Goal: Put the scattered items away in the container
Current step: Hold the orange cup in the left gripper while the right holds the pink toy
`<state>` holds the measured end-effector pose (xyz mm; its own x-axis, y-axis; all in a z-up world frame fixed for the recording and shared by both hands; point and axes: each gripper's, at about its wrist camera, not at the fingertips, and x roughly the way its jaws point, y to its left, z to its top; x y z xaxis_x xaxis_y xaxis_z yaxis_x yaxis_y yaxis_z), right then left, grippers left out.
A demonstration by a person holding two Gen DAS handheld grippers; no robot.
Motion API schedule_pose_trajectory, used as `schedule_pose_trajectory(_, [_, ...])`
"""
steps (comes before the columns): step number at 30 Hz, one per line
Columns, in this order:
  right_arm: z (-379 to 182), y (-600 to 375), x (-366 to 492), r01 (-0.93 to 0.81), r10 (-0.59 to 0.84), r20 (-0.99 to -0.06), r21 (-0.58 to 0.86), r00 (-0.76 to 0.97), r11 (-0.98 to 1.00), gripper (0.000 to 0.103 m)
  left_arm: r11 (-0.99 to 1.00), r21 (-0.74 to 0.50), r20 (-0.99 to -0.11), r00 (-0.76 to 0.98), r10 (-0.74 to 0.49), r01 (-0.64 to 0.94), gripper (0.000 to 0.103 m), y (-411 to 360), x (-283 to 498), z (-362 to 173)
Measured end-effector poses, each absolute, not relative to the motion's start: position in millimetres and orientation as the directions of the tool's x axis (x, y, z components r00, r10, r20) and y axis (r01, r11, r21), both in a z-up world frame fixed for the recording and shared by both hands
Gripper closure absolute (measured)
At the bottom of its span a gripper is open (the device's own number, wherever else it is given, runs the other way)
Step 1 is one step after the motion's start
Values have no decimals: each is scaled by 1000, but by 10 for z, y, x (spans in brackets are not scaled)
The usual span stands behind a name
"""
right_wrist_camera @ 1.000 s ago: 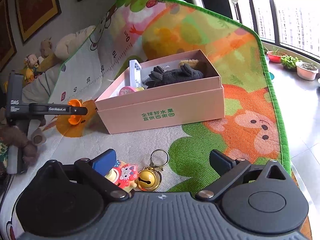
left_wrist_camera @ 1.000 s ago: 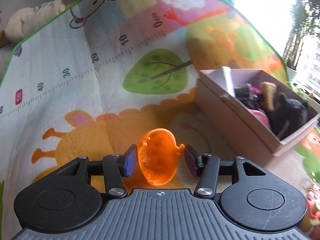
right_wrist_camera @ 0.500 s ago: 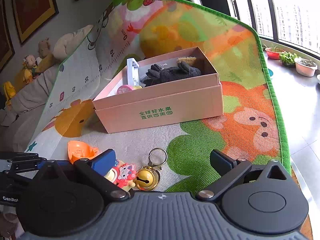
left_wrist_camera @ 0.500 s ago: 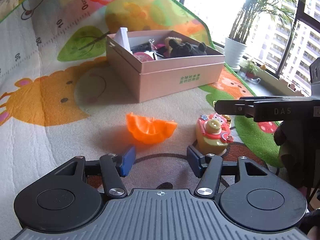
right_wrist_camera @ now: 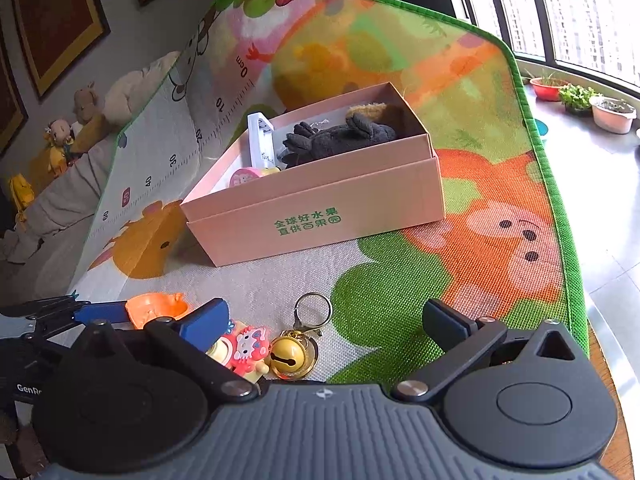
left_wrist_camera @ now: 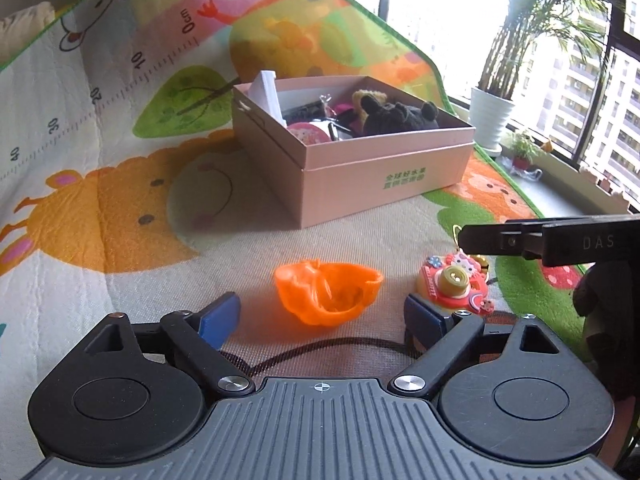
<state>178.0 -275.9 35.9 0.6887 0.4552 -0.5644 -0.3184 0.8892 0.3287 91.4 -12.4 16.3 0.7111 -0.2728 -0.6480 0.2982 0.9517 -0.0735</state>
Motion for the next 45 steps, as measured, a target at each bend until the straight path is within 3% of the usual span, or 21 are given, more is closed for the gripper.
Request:
schedule_pose_trajectory(6, [351, -2748, 1793, -328, 461, -573, 326, 677, 887, 0, 956, -44, -642, 725, -251, 291, 22, -186, 976, 137])
schedule_pose_trajectory(17, [399, -2805, 1791, -404, 539, -572, 356, 618, 842, 0, 978, -65, -642, 742, -192, 197, 26, 92, 892, 118])
schedule_pose_trajectory(19, [463, -2720, 1640, -489, 555, -560, 282, 615, 826, 0, 981, -72, -648, 739, -182, 178, 23, 173, 858, 111])
schedule_pose_trajectory(24, [606, -2347, 1245, -641, 514, -539, -64, 668, 765, 1, 981, -98, -641, 743, -189, 166, 12, 270, 788, 87])
schedule_pose_trajectory(27, [616, -2199, 1267, -707, 548, -573, -80, 609, 702, 11, 981, -89, -634, 750, -188, 171, 9, 244, 770, 70])
schedule_pose_trajectory(33, [506, -2078, 1572, -723, 558, -628, -11, 542, 691, 16, 978, -115, -626, 751, -208, 175, 8, 277, 759, 68])
schedule_pose_trajectory(39, [485, -2143, 1577, -732, 594, -638, 71, 489, 678, 39, 977, -120, -625, 751, -214, 179, 7, 270, 760, 63])
schedule_pose_trajectory(45, [509, -2271, 1365, -718, 581, -636, 60, 508, 694, 39, 978, -112, -628, 750, -209, 178, 7, 259, 760, 60])
